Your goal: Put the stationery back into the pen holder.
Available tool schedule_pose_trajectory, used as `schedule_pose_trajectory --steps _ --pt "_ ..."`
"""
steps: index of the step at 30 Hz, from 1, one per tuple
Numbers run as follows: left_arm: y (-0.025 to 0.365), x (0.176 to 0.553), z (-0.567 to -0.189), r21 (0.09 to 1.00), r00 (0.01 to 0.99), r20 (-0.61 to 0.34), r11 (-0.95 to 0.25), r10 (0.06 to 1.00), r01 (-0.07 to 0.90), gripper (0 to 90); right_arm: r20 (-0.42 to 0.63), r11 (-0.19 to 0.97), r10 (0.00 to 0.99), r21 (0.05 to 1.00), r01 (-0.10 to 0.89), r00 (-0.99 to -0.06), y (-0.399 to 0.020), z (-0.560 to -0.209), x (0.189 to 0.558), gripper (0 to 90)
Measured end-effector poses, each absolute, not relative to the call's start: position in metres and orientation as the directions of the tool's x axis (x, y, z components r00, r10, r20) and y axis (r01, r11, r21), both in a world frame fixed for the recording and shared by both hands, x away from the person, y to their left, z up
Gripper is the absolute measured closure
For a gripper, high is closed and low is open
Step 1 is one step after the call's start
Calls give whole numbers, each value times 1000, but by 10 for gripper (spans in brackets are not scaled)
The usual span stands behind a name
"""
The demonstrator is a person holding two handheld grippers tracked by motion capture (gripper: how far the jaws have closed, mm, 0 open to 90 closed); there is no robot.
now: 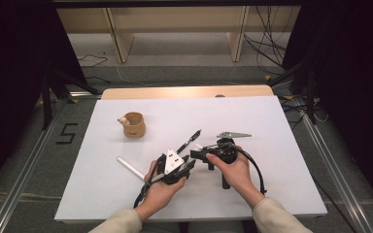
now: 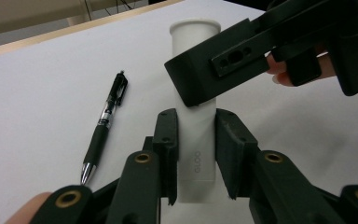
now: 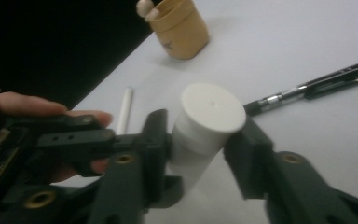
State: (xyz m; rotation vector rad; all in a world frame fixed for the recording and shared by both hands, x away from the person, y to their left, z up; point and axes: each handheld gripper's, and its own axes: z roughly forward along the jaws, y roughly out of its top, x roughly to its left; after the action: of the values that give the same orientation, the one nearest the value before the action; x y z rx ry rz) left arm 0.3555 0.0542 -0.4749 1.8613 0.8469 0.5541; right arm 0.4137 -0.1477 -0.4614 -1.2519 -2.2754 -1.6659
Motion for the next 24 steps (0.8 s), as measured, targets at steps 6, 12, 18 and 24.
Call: schedule_pose_trajectory --steps 6,12,18,24 --pt "52 356 -472 916 657 24 -279 753 287 705 403 107 581 823 558 -707 -146 -456 408 674" --pt "51 358 -470 909 650 61 -311 757 277 538 224 201 619 881 428 -752 -139 -445 399 674" --pt "48 361 -472 898 655 66 -331 753 289 417 149 249 630 891 380 -762 -134 -445 396 674" --pt "46 364 -472 900 648 76 -332 758 283 562 129 268 626 891 368 -769 -132 -444 395 672"
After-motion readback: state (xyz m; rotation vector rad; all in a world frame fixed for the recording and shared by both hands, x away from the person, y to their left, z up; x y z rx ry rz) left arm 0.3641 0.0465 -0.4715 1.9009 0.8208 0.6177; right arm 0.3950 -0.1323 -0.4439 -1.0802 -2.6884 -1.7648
